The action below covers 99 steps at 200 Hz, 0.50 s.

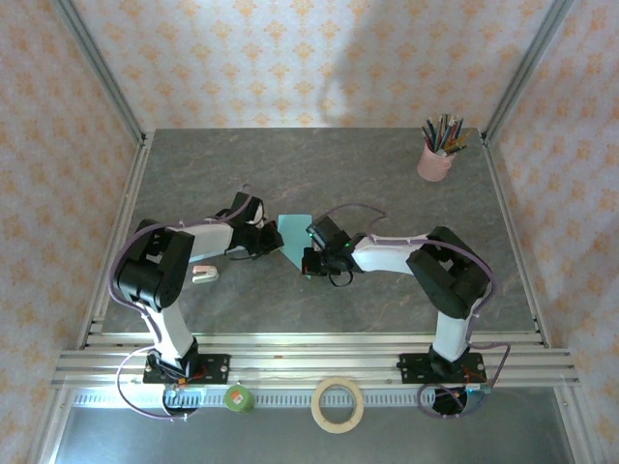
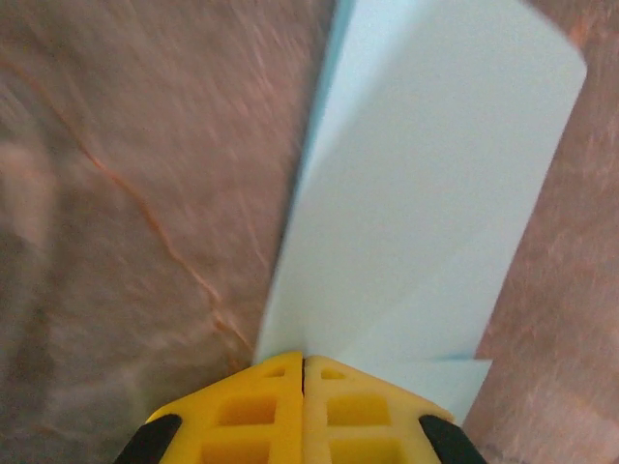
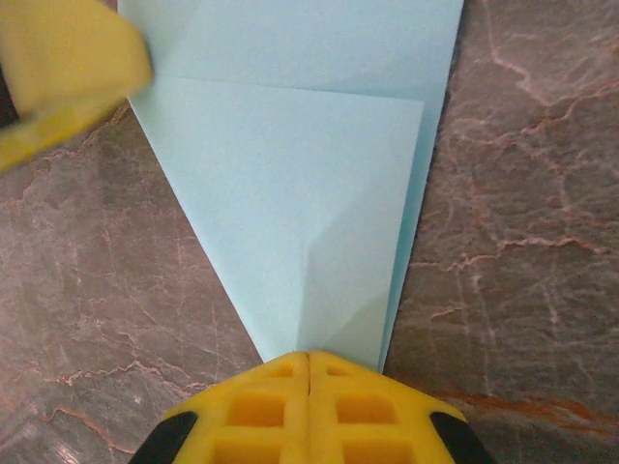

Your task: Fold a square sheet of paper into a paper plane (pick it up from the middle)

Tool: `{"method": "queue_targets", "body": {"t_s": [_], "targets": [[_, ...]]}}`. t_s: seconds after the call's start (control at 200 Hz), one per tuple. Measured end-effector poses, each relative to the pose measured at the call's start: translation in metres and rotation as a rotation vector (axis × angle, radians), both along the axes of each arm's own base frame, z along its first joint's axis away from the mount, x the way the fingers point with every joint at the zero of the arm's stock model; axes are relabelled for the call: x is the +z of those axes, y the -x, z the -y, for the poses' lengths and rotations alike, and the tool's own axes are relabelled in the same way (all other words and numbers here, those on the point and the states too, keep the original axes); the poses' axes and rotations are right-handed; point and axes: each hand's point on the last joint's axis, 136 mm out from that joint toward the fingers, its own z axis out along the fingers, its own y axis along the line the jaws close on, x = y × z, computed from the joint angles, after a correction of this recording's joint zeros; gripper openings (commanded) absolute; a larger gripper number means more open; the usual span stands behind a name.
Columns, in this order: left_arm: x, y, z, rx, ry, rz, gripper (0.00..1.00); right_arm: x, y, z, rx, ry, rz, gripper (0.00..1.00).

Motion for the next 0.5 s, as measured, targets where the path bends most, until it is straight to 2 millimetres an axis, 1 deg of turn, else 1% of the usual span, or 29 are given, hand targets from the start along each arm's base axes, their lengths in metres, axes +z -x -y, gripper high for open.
{"method": "queue_targets", "body": {"t_s": [0.09,0.155,0.245,0.355,0.395,0.445,0.495], "targets": [[0.0,-0.008,-0.013,0.021,-0.029,0.01,0.06,0.0,0.0,0.0,0.007,0.002,0.005,0.05],[0.001,-0.012,-0.019,0.027,-0.045,0.012,0.06,0.001,0.0,0.0,0.017,0.006,0.009,0.05],[0.002,-0.017,-0.022,0.027,-0.065,0.019,0.06,0.001,0.001,0.003,0.03,0.018,0.009,0.06],[0.009,-0.026,-0.026,0.036,-0.067,0.041,0.06,0.005,0.001,0.005,0.044,0.04,0.001,0.08],[0.013,-0.029,-0.027,0.041,-0.065,0.05,0.07,0.006,0.001,0.006,0.047,0.045,-0.003,0.1],[0.018,-0.03,-0.027,0.044,-0.061,0.061,0.1,0.008,0.001,0.006,0.048,0.047,-0.004,0.15],[0.028,-0.032,-0.027,0.045,-0.055,0.088,0.14,0.014,-0.001,0.006,0.033,0.033,0.003,0.22]]}}
